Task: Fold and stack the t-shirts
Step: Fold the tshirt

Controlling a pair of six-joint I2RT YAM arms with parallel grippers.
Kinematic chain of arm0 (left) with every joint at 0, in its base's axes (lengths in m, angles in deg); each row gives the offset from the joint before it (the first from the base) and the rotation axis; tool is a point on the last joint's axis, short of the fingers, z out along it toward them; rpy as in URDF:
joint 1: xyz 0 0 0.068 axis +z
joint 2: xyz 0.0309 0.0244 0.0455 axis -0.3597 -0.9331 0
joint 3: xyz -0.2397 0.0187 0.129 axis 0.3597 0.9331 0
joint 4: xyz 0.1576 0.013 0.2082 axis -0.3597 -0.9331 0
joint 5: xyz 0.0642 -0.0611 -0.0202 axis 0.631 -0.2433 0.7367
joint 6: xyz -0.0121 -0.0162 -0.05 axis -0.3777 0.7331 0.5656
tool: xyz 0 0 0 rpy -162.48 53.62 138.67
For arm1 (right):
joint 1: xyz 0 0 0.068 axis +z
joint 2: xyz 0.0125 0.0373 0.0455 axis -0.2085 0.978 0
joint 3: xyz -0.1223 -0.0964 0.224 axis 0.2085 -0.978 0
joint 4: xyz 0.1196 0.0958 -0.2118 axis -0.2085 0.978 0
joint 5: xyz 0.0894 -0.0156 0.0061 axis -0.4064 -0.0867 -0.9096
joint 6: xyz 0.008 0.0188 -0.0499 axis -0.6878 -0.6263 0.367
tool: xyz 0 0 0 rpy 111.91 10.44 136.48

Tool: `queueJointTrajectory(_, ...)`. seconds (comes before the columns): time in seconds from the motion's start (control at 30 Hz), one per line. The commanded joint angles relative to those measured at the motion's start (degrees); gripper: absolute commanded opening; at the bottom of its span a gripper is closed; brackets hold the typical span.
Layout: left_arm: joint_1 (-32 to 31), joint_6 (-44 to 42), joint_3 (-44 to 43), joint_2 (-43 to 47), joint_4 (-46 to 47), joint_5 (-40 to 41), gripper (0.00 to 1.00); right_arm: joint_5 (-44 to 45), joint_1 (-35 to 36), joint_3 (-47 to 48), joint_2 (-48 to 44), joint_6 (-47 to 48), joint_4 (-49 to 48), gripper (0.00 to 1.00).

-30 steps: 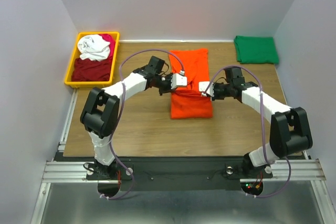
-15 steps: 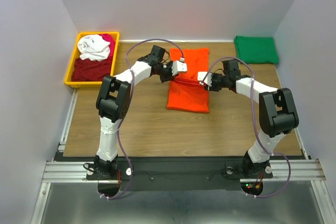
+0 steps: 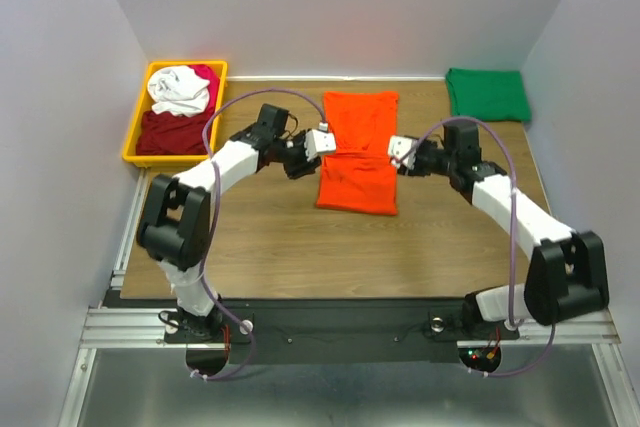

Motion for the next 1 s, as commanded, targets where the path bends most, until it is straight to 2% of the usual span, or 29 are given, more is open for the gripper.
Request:
queueJointTrajectory(0.0,-3.6,-3.8,10.7,8.4,3.1,-2.0,0.54,-2.4,6.8,-9.3,-6.5,0.1,3.8,0.47)
queueJointTrajectory(0.23,-9.8,-11.2,20.0,11.0,7.0,2.4,0.55,0.5,11.6,-15.0,-5.6,1.8,2.9,0.47)
queueJointTrajectory(0.63,-11.6,-13.3,18.8,4.8,8.9,7.0,0.55,1.9,11.6,-17.2,1.2,3.4,-1.7,0.47)
queueJointTrajectory(0.9,-11.6,-11.5,15.5,2.1,7.8,8.5,0.45,2.2,11.8,-19.3,2.0,5.2,-2.5,0.44)
queueJointTrajectory(0.93,-11.7,-11.6,15.2,1.5,7.2,8.6,0.4,2.6,11.8,-19.7,2.1,5.5,-3.0,0.41)
queueJointTrajectory(0.97,-11.7,-11.7,15.0,1.4,7.1,8.5,0.4,3.0,11.8,-19.7,2.1,5.7,-3.0,0.39)
